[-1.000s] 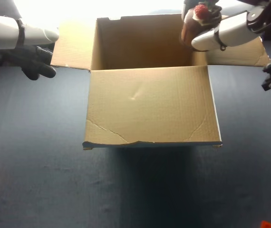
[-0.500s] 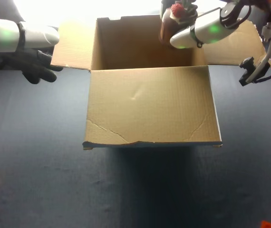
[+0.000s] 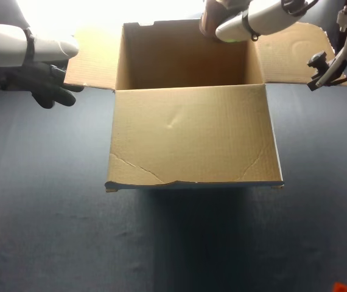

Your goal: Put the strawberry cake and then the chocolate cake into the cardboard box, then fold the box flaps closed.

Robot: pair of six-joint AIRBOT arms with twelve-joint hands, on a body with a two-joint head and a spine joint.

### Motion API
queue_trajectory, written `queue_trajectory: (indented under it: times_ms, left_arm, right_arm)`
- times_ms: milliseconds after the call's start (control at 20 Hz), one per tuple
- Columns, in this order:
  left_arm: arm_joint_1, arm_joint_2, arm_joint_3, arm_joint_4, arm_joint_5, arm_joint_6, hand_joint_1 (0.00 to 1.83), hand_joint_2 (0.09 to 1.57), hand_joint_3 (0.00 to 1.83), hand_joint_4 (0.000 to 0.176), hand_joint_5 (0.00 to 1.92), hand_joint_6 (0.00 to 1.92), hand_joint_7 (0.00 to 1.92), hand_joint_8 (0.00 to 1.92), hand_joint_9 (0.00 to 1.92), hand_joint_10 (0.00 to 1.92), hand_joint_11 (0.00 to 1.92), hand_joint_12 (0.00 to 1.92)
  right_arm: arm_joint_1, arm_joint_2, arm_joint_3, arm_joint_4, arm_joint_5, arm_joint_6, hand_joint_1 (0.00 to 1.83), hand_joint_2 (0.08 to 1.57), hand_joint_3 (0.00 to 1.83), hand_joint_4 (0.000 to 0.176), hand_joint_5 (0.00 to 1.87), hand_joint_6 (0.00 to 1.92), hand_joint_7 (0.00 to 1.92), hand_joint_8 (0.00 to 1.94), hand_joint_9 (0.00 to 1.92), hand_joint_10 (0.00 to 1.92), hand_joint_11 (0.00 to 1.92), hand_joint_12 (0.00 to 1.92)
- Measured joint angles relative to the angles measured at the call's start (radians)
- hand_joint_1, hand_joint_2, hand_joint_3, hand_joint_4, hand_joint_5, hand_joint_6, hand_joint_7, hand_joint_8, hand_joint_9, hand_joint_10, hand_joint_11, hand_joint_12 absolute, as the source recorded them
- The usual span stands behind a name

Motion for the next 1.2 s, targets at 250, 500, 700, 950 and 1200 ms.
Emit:
queue_trajectory:
  times_ms: [250, 500, 700, 950, 1200]
  left_arm:
    - [0.0, -0.001, -0.013, 0.0, -0.003, 0.0, 0.18, 1.22, 0.0, 0.01, 0.39, 0.0, 0.6, 0.0, 0.62, 0.24, 0.19, 1.46]
    - [0.001, -0.003, -0.023, 0.0, -0.007, 0.0, 0.15, 1.24, 0.0, 0.011, 0.37, 0.0, 0.59, 0.0, 0.62, 0.24, 0.19, 1.46]
    - [0.001, -0.006, -0.023, 0.0, -0.006, 0.0, 0.14, 1.24, 0.0, 0.016, 0.38, 0.01, 0.58, 0.0, 0.62, 0.25, 0.19, 1.46]
    - [0.004, -0.007, -0.023, 0.0, -0.008, 0.0, 0.16, 1.24, 0.0, 0.008, 0.38, 0.0, 0.58, 0.0, 0.61, 0.25, 0.17, 1.48]
    - [0.005, -0.013, -0.022, -0.001, -0.003, 0.0, 0.18, 1.24, 0.0, 0.01, 0.38, 0.0, 0.58, 0.0, 0.61, 0.26, 0.18, 1.48]
  right_arm:
    - [0.03, -0.047, 0.037, -0.008, -0.053, 0.012, 1.01, 1.26, 0.01, 0.0, 0.69, 1.42, 0.57, 0.76, 0.39, 1.06, 0.0, 1.51]
    - [0.021, -0.058, 0.055, -0.008, -0.113, 0.011, 1.02, 1.28, 0.0, 0.0, 0.67, 1.45, 0.54, 0.82, 0.35, 1.11, 0.0, 1.5]
    - [-0.011, -0.093, 0.089, -0.004, -0.126, 0.011, 1.02, 1.28, 0.0, 0.0, 0.67, 1.45, 0.56, 0.82, 0.37, 1.12, 0.0, 1.52]
    - [-0.021, -0.133, 0.126, 0.003, -0.118, 0.012, 0.97, 1.12, 0.0, 0.0, 0.48, 0.63, 0.63, 0.42, 0.41, 0.9, 0.0, 1.47]
    - [-0.028, -0.143, 0.136, 0.008, -0.113, 0.006, 0.63, 1.08, 0.0, 0.0, 0.21, 0.05, 0.37, 0.0, 0.29, 0.37, 0.0, 1.13]
